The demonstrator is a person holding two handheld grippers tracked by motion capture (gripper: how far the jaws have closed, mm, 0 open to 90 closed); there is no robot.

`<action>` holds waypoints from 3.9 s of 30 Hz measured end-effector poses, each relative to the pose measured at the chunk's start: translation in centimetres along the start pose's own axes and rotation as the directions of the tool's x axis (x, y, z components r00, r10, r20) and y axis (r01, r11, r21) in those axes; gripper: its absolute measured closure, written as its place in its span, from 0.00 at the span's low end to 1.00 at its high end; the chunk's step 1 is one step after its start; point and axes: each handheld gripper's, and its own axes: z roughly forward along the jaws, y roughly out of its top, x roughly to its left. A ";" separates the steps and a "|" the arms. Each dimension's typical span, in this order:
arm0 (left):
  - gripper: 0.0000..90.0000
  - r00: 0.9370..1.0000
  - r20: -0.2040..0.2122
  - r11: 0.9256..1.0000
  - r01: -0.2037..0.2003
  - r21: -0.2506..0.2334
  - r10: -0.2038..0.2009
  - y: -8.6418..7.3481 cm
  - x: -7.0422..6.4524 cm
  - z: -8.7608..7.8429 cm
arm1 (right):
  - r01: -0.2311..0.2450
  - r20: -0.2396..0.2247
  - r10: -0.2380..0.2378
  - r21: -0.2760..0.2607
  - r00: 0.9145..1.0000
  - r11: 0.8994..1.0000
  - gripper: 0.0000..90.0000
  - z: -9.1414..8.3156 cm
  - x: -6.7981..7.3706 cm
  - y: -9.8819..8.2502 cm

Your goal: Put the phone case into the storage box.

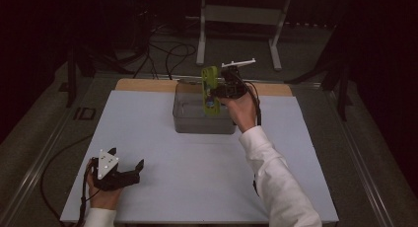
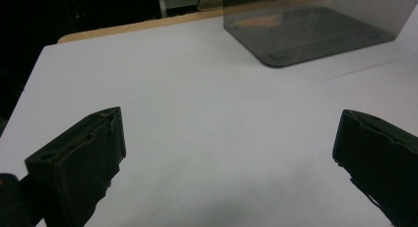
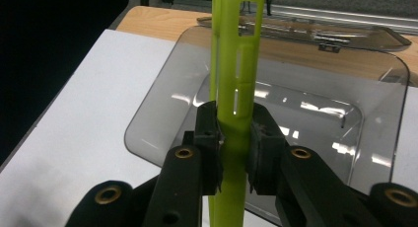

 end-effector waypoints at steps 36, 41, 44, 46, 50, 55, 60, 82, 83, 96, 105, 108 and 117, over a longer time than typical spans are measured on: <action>0.00 1.000 0.001 1.000 0.002 0.000 -0.002 0.0 0.0 0.0 | -0.085 0.094 0.079 0.068 0.992 0.994 0.86 1.1 -2.3 1.4; 0.00 1.000 0.001 1.000 0.001 0.000 -0.001 0.0 0.0 0.0 | -0.096 0.107 0.087 0.075 0.990 0.993 0.86 1.3 -2.8 1.4; 0.00 1.000 0.001 1.000 0.001 0.000 -0.001 0.0 0.0 0.0 | -0.102 0.114 0.092 0.080 0.989 0.992 0.86 1.4 -3.1 1.4; 0.00 1.000 0.001 1.000 0.001 0.000 -0.001 0.0 0.0 0.0 | -0.102 0.117 0.092 0.082 0.989 0.991 0.86 1.4 -3.1 1.4; 0.00 1.000 0.001 1.000 0.002 -0.001 -0.002 0.0 0.0 0.0 | -0.106 0.136 0.093 0.091 0.986 0.990 0.86 1.6 -3.4 1.3; 0.00 1.000 0.001 1.000 0.001 -0.002 -0.001 0.0 0.0 0.0 | -0.115 0.142 0.101 0.097 0.985 0.989 0.86 1.7 -3.6 1.3; 0.00 1.000 0.001 1.000 0.001 -0.002 -0.001 0.0 0.0 0.0 | -0.123 0.154 0.106 0.105 0.982 0.987 0.86 1.9 -4.0 1.1; 0.00 1.000 0.001 1.000 -0.001 0.000 0.001 0.0 0.0 0.0 | -0.154 0.189 0.126 0.143 0.974 0.978 0.86 3.2 -5.2 0.1; 0.00 1.000 0.001 1.000 0.000 -0.001 0.000 0.0 0.0 0.0 | -0.155 0.190 0.126 0.143 0.974 0.978 0.86 3.3 -5.2 0.1; 0.00 1.000 0.000 1.000 0.000 -0.004 0.000 0.0 0.0 -0.1 | -0.162 0.225 0.123 0.163 0.967 0.973 0.86 4.3 -5.5 -0.5; 0.00 1.000 0.000 1.000 0.001 -0.004 -0.001 0.0 0.0 0.0 | -0.175 0.244 0.127 0.183 0.961 0.967 0.86 5.1 -5.9 -1.0; 0.00 1.000 0.000 1.000 0.000 -0.004 0.000 0.0 0.0 0.0 | -0.175 0.247 0.126 0.187 0.961 0.967 0.86 5.4 -6.0 -1.1; 0.00 1.000 -0.001 1.000 0.000 -0.003 0.000 0.0 0.1 -0.1 | -0.179 0.264 0.118 0.219 0.957 0.959 0.86 6.4 -6.1 -1.3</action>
